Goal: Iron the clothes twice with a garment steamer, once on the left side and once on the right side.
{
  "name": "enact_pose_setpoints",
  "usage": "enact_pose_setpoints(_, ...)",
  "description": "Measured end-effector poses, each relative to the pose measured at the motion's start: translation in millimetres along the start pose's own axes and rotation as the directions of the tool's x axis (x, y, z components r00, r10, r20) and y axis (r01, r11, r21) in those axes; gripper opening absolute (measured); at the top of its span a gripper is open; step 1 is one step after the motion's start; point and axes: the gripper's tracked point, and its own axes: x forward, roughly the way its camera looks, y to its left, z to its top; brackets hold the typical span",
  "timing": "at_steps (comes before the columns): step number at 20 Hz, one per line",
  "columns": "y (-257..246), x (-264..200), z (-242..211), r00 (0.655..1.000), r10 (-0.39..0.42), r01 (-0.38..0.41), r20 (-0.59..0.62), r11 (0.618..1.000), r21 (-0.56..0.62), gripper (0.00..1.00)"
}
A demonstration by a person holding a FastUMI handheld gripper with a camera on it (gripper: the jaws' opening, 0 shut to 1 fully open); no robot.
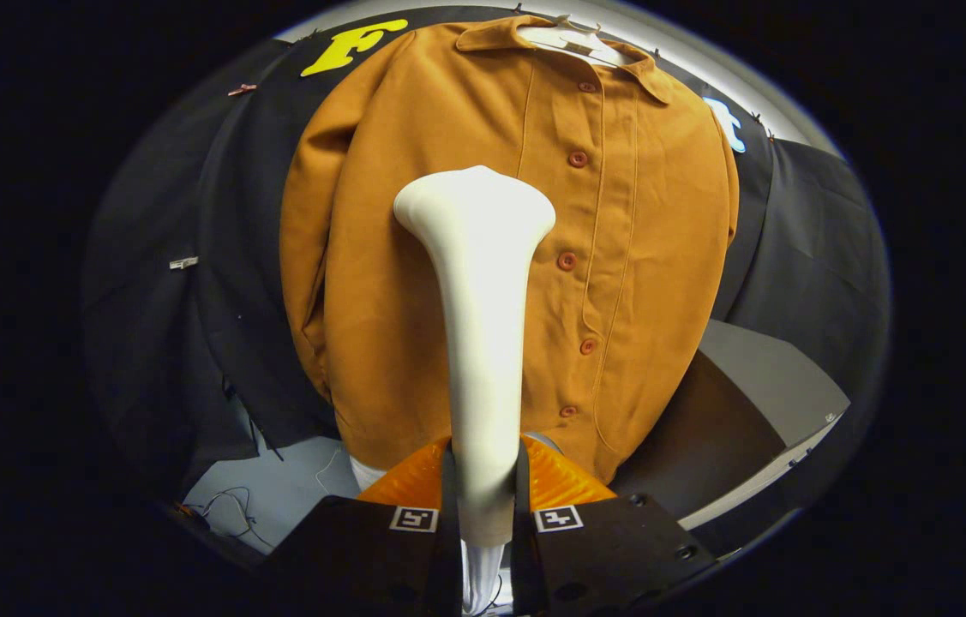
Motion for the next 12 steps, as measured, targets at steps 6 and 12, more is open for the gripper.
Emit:
enact_pose_setpoints(6,-4,-18,-12,0.999,0.023,-0.023,-0.026,1.0,0.012,0.26)
enact_pose_setpoints(12,-17,-44,-11,1.0,0.023,-0.023,-0.01,0.999,0.023,0.26)
